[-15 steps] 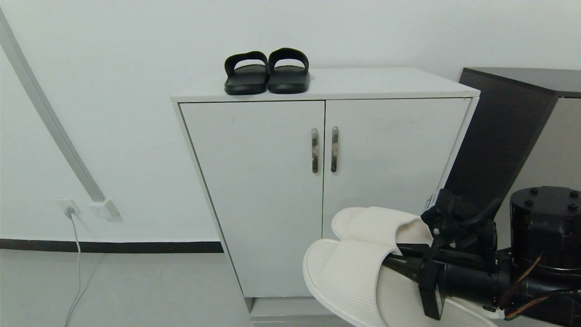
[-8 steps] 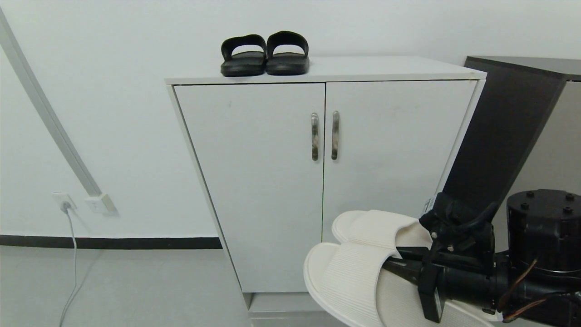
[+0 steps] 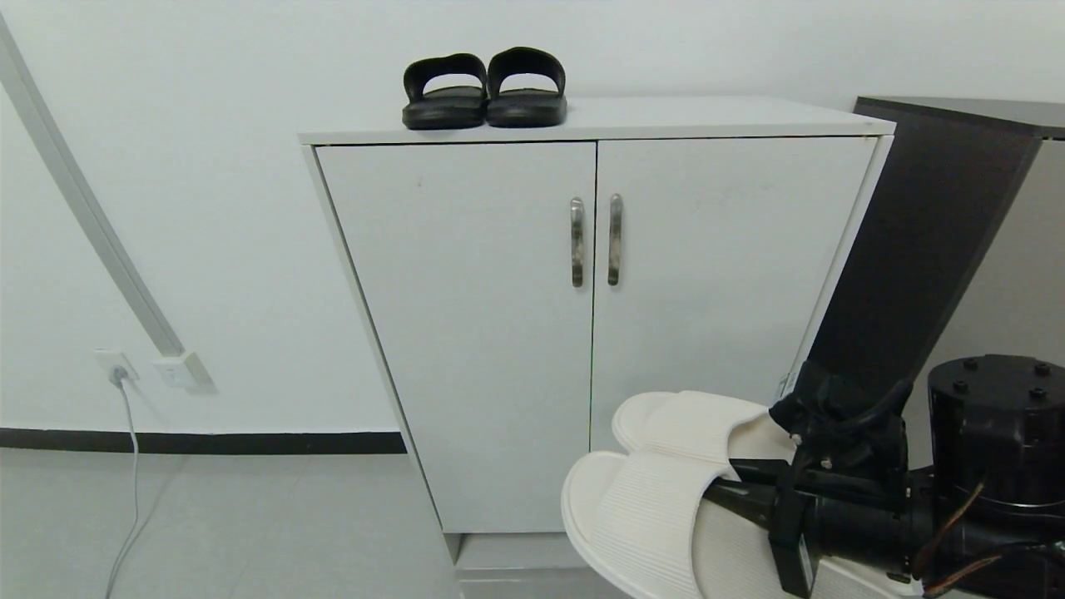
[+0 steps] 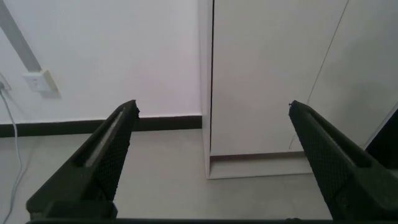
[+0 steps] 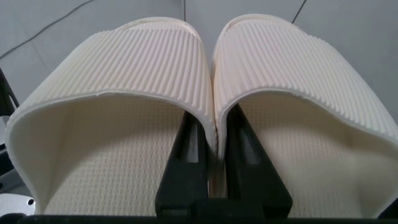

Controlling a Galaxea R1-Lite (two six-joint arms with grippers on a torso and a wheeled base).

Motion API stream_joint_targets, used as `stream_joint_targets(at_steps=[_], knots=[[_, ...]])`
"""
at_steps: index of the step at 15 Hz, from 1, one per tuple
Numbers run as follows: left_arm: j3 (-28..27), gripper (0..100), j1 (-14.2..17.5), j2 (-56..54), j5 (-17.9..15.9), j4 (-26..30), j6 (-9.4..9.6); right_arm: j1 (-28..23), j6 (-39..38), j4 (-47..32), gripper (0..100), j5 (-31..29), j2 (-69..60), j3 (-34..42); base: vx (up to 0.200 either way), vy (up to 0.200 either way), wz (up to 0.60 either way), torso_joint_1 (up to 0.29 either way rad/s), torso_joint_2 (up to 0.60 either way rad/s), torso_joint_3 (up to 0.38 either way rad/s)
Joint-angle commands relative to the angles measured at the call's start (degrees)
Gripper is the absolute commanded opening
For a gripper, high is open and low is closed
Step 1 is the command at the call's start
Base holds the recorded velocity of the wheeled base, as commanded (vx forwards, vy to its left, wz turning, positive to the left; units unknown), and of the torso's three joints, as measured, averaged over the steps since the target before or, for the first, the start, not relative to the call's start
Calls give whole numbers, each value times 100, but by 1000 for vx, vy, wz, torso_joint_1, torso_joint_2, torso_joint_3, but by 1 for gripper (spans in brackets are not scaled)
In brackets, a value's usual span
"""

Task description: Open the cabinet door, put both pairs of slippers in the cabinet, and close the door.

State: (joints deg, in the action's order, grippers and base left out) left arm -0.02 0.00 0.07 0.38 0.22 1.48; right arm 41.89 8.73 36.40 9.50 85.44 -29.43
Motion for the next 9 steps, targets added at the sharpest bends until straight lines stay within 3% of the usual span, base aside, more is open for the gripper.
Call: stream_joint_targets(at_steps=[1,4,5,9], knots=[[-6,100,-9,28,6,4,37,4,6,-1,0,17,-19,16,0,0,0,0,0,0],[-15,100,0,221,50,4,160,4,-20,-1,0,105,-37,104,0,0,0,0,0,0],[-24,100,-9,415,33,-22,125,4,-29,-1,0,254,-28,130,0,0,0,0,0,0],[-33,100,-123,538,-266,-31,222,-5,-64,-1,0,501,60,122,0,0,0,0,0,0]])
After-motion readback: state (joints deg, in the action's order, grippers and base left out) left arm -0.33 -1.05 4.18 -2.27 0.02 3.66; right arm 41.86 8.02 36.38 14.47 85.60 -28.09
